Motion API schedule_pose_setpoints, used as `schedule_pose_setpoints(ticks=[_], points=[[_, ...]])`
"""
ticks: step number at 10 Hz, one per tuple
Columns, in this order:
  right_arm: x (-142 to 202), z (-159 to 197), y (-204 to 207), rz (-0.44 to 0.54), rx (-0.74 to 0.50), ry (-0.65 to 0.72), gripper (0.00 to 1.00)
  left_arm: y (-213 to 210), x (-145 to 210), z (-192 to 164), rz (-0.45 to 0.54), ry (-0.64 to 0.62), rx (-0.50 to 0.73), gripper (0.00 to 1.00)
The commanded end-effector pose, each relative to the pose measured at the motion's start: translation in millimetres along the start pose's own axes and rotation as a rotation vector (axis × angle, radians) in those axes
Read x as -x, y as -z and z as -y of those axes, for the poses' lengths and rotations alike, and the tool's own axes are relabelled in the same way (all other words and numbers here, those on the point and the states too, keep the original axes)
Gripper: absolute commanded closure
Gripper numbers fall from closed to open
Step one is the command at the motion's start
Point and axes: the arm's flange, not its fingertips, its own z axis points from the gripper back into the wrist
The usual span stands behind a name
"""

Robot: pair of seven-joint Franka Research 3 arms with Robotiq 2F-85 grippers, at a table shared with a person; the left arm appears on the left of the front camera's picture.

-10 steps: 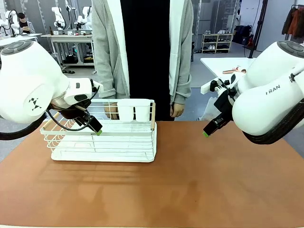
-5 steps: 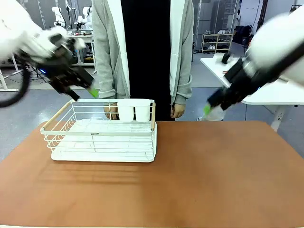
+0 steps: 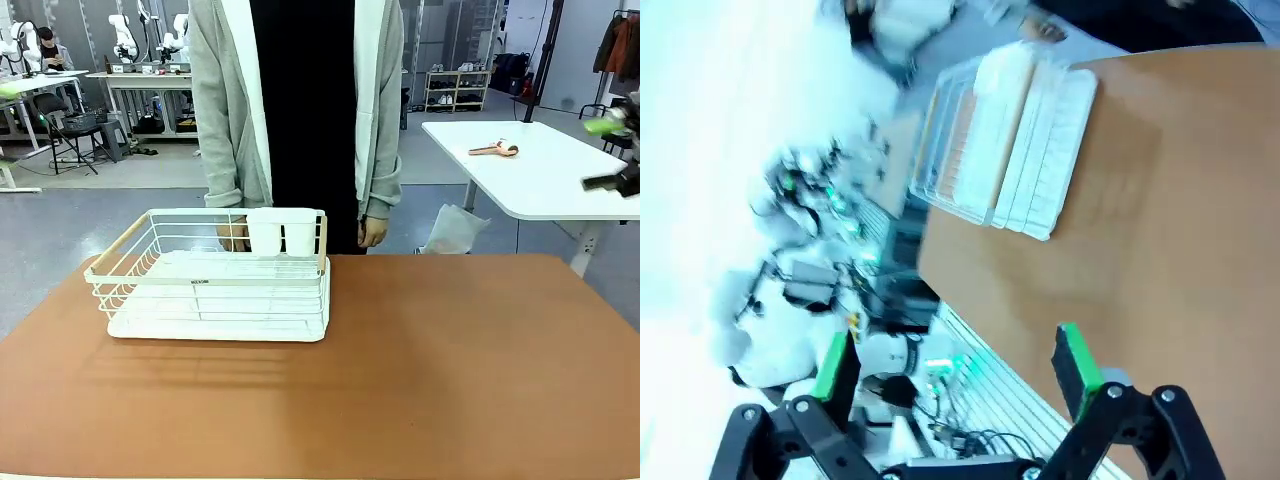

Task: Clean the table.
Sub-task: Pick up the Lint Roller when the human hands it over.

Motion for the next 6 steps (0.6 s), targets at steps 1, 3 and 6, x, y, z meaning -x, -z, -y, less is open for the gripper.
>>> schedule_pose_setpoints(ticks=[1,3,6], points=[[9,51,-17,0.088,-0.048,0.105,0.00,-15,22,-46,0.119,-0.144,0.052,0.00],[28,80,-48,0.168,-0.083,0.161,0.00,-52,49,-81,0.186,-0.178,0.045,0.00],[40,102,-63,0.191,-0.054,0.209,0.00,-66,62,-110,0.222,-0.239,0.053,0.00]])
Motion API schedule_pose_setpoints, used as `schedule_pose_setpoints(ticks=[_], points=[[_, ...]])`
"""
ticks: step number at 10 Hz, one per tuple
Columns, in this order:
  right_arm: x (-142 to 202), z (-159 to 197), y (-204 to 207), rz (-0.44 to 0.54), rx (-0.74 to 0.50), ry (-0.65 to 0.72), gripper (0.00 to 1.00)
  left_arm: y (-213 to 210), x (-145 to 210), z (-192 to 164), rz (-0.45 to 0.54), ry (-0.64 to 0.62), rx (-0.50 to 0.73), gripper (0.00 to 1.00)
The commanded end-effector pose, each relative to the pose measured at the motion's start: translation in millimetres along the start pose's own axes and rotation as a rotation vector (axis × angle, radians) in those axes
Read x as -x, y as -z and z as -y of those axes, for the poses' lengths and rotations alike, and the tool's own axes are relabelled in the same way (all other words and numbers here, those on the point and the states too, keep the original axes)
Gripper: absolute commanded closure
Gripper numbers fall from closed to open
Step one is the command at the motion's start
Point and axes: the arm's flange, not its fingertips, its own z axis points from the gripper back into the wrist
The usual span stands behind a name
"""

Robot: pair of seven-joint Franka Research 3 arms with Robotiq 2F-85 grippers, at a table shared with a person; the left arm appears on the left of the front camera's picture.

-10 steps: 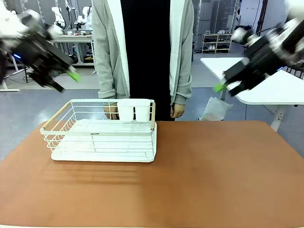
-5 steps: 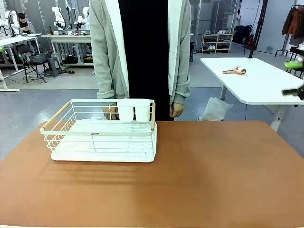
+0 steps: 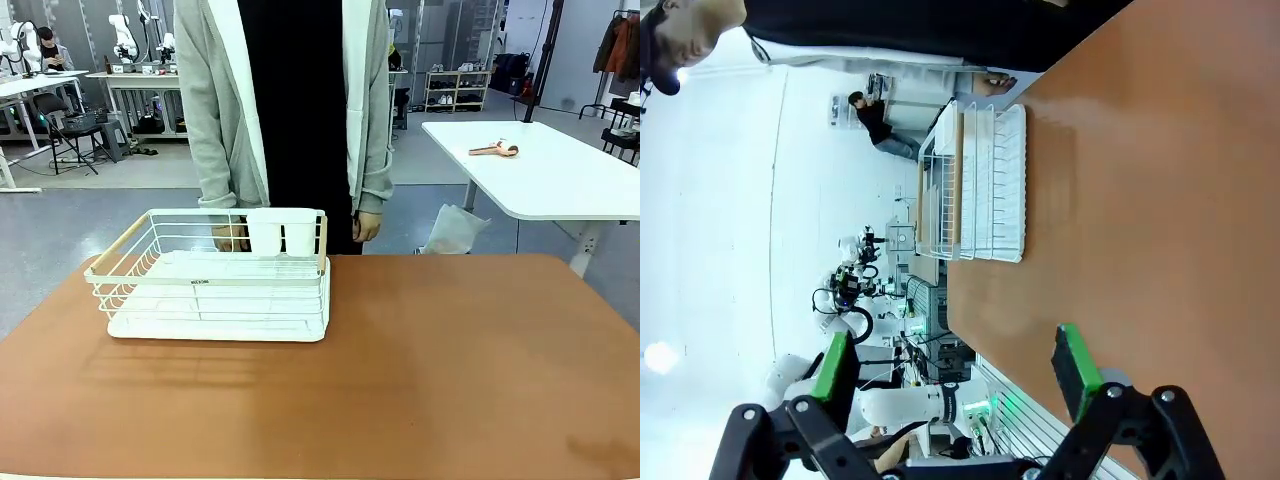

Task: Clean the table.
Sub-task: Pick up the Lint Roller when the human hands it over.

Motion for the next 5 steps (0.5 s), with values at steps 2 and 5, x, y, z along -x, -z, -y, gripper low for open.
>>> schedule_pose_setpoints(ticks=[2,5], points=[[0,0,0,0.000,0.000,0.000,0.00,0,0,0,0.000,0.000,0.000,0.00],[0,0,0,0.000,0.000,0.000,0.00,0,0,0,0.000,0.000,0.000,0.00]])
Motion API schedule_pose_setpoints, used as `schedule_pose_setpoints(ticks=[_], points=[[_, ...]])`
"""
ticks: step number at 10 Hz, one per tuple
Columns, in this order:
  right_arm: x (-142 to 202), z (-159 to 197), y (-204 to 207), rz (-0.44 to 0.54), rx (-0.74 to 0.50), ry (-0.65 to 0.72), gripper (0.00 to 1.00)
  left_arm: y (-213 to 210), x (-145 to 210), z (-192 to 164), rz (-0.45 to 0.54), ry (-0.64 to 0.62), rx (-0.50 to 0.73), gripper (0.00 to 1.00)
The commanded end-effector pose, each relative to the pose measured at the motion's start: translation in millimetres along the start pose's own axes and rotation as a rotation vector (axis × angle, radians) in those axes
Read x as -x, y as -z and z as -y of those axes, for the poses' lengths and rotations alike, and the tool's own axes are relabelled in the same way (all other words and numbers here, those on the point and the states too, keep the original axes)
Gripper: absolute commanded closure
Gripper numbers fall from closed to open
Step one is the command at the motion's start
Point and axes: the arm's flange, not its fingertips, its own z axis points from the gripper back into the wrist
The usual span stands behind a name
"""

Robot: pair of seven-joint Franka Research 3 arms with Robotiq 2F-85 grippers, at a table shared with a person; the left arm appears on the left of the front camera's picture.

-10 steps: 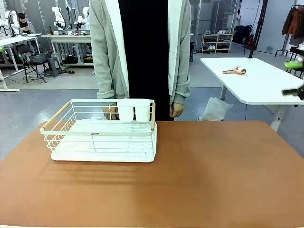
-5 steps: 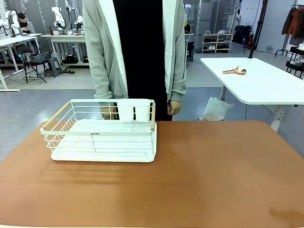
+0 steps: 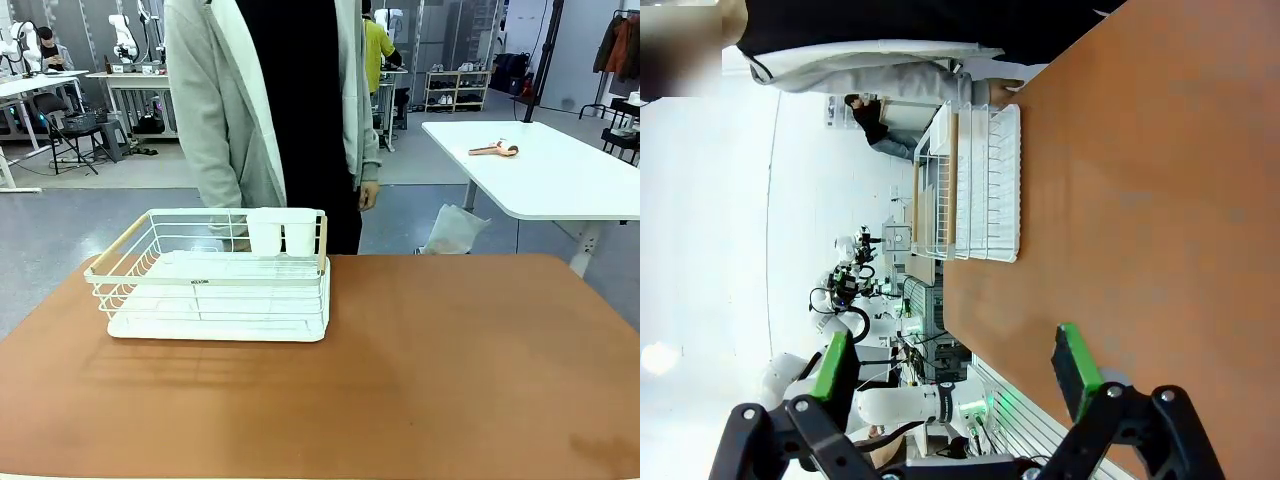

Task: Clean the table.
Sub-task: Pick up the Lint Roller when the human hands it over.

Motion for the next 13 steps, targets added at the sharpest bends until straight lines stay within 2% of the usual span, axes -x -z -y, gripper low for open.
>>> schedule_pose_setpoints(ticks=[1,13], points=[[0.2,-2.7,1.4,-0.001,-0.008,0.001,0.00,-2.7,0.8,2.3,0.002,0.010,0.015,0.00],[0.2,-2.7,1.4,-0.001,-0.008,0.001,0.00,-2.7,0.8,2.3,0.002,0.010,0.015,0.00]])
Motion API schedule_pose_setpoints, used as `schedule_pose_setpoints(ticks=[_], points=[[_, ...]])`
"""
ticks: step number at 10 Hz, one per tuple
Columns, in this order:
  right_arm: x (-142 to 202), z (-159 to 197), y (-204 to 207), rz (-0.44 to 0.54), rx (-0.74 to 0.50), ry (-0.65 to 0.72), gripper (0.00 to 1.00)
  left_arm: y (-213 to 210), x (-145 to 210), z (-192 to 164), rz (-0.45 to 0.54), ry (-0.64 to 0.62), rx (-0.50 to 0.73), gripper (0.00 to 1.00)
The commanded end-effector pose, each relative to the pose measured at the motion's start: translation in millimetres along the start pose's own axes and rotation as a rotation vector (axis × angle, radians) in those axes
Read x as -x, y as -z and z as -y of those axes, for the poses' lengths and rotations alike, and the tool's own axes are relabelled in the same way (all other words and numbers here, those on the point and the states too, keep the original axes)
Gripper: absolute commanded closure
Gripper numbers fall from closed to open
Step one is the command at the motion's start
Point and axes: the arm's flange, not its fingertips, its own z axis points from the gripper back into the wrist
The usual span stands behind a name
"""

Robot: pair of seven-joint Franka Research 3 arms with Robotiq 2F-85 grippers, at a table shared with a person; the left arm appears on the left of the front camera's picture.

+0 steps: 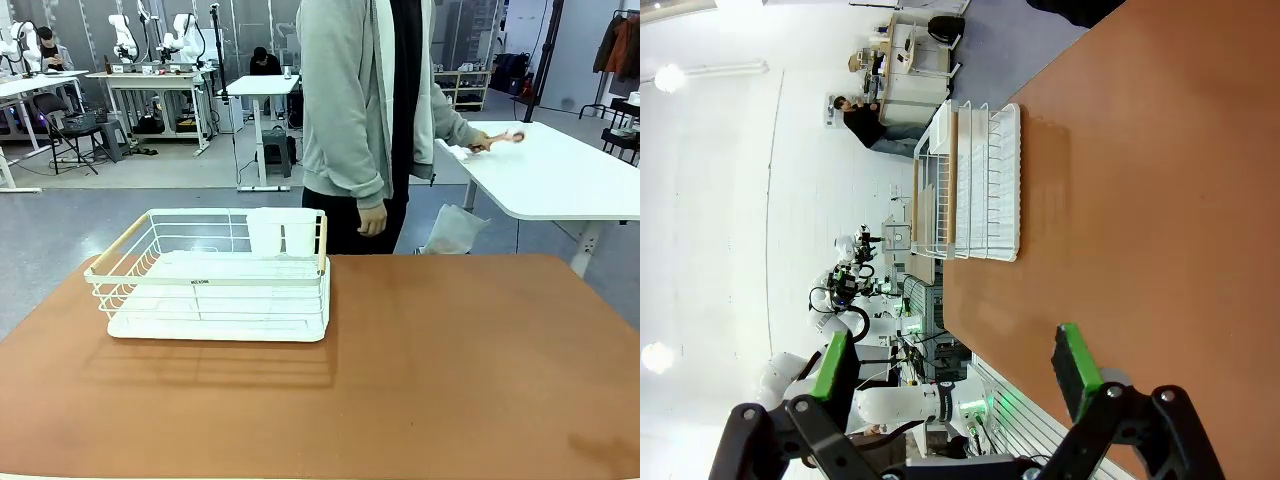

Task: Clean the table.
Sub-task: Pick up the Lint Roller when the human hands it over.

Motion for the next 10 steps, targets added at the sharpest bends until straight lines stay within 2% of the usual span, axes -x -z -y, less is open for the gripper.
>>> schedule_pose_setpoints(ticks=[1,10], points=[[0.3,-2.4,0.4,0.001,-0.009,0.001,0.00,-2.8,0.7,2.1,0.002,0.010,0.017,0.00],[0.3,-2.4,0.4,0.001,-0.009,0.001,0.00,-2.8,0.7,2.1,0.002,0.010,0.017,0.00]])
